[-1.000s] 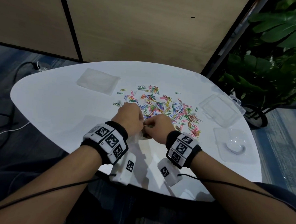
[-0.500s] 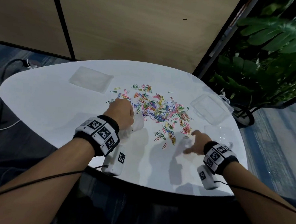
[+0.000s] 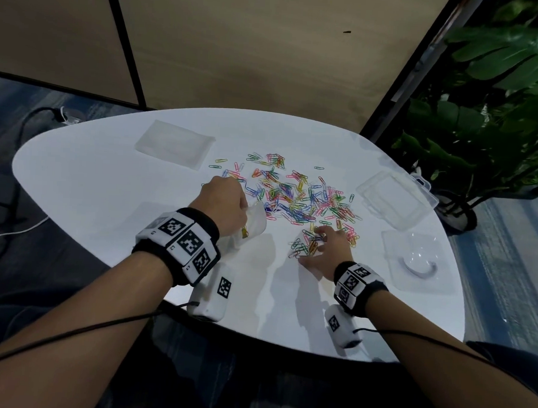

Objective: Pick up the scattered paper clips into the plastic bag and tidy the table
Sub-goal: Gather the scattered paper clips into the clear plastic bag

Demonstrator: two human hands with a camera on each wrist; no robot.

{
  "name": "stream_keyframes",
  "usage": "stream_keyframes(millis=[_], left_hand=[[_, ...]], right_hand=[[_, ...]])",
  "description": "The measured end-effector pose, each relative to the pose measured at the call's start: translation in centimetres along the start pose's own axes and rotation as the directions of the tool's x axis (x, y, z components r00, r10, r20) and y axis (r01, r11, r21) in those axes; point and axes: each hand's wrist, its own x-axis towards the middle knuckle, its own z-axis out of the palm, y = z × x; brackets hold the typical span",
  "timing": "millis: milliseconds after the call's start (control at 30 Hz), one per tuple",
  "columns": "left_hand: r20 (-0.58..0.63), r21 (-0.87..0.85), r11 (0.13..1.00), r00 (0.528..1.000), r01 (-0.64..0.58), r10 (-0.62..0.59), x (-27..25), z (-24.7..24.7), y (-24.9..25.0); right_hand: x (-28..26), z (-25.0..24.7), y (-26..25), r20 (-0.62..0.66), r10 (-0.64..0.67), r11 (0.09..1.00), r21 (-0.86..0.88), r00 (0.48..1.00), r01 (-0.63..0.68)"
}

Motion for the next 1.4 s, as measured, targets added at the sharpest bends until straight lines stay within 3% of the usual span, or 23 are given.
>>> stream_keyframes(millis=[67,233,300,433,600,667,700,767,833,900,967,1067,1267,1400], left_hand=[[0.004,0.007,1.0,1.0,0.006,-0.006,0.1,0.0,0.0],[0.019,-0.013,1.0,1.0,-0.007,0.007,-0.1,0.2,0.0],[0.025,-0.013,1.0,1.0,-0.011,0.011,-0.2,0.3,-0.1],[0.017,0.004,1.0,1.0,-0.014,0.014,-0.1,0.2,-0.3],[0.016,0.013,1.0,1.0,-0.012,0.012,0.1,0.1,-0.6],[0.001,0.003,1.0,1.0,-0.008,0.008,0.2,0.1,-0.6],[-0.008,-0.006,1.0,1.0,-0.007,0.007,0.3,0.2,-0.5],[-0.009,-0.031,0.999,1.0,-0.012,0.012,0.2,0.3,-0.1],[0.001,-0.042,0.999,1.0,-0.023,0.023,0.0,0.4,0.3],[0.006,-0.056,0.998,1.0,-0.016,0.016,0.0,0.7,0.5],[0.01,-0.076,0.997,1.0,-0.002,0.003,0.1,1.0,0.6],[0.01,-0.087,0.996,1.0,0.003,-0.002,0.1,1.3,0.8],[0.01,-0.125,0.992,1.0,-0.003,0.004,0.1,1.3,1.2],[0.006,-0.127,0.992,1.0,0.013,-0.012,0.2,0.9,1.0]], right_hand=[[0.7,0.5,-0.4,-0.006,-0.038,0.998,-0.042,0.999,0.038],[1.8,1.2,-1.1,-0.008,-0.203,0.916,-0.356,0.979,0.187],[1.9,1.2,-1.5,-0.022,-0.271,0.885,-0.4,0.962,0.24],[2.3,0.4,-1.9,-0.028,-0.266,0.878,-0.419,0.964,0.23],[2.9,-2.6,-1.2,-0.066,0.009,0.991,-0.135,0.998,-0.018],[2.8,-3.6,-1.2,0.02,0.119,0.981,0.154,0.993,-0.12],[2.7,-4.0,-1.4,0.067,0.155,0.915,0.366,0.986,-0.169],[2.2,-4.5,-2.9,0.183,0.144,0.658,0.716,0.973,-0.232],[1.0,-4.6,-5.4,0.289,0.03,0.496,0.827,0.957,-0.265],[-0.3,-4.4,-7.5,0.369,-0.076,0.464,0.835,0.926,-0.295],[-1.2,-3.8,-8.7,0.412,-0.098,0.444,0.833,0.906,-0.331],[-1.9,-2.4,-9.5,0.398,-0.074,0.469,0.823,0.914,-0.321],[-2.8,-1.4,-10.7,0.257,-0.133,0.756,0.651,0.957,-0.07],[-2.3,-4.1,-9.7,0.184,-0.203,0.813,0.579,0.962,0.061]])
